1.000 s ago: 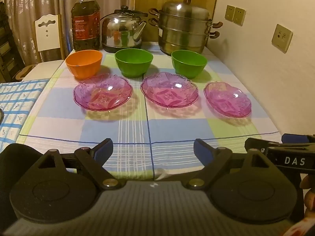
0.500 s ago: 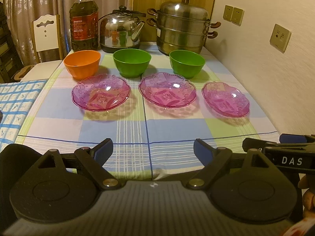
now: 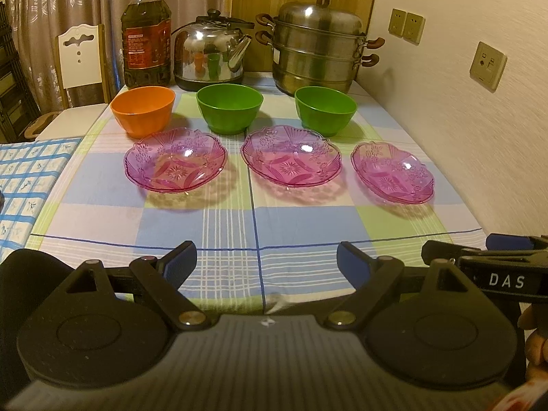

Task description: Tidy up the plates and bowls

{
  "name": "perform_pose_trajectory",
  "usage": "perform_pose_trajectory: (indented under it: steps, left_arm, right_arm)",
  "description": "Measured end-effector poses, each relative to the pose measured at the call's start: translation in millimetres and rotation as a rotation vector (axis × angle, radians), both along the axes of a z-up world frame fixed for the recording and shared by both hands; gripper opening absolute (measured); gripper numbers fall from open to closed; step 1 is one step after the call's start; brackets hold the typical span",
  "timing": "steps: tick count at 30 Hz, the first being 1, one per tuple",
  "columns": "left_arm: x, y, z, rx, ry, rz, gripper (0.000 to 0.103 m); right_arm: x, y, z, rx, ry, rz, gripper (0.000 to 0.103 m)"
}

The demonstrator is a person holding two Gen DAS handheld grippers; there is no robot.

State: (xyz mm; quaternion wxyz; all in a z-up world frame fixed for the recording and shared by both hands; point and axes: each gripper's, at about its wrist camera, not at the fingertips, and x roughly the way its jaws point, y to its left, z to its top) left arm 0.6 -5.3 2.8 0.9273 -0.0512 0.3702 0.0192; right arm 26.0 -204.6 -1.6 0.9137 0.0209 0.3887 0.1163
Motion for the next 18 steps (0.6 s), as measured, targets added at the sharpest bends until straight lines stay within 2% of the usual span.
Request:
perform_pose_trajectory:
  steps: [18]
  left_arm:
    - [-0.2,-0.4,-0.1,-0.003,0.002,0.001,0.087]
  right_arm:
    - [0.8,-0.9,-0.7,0.0,0.001,-0.002,0.098]
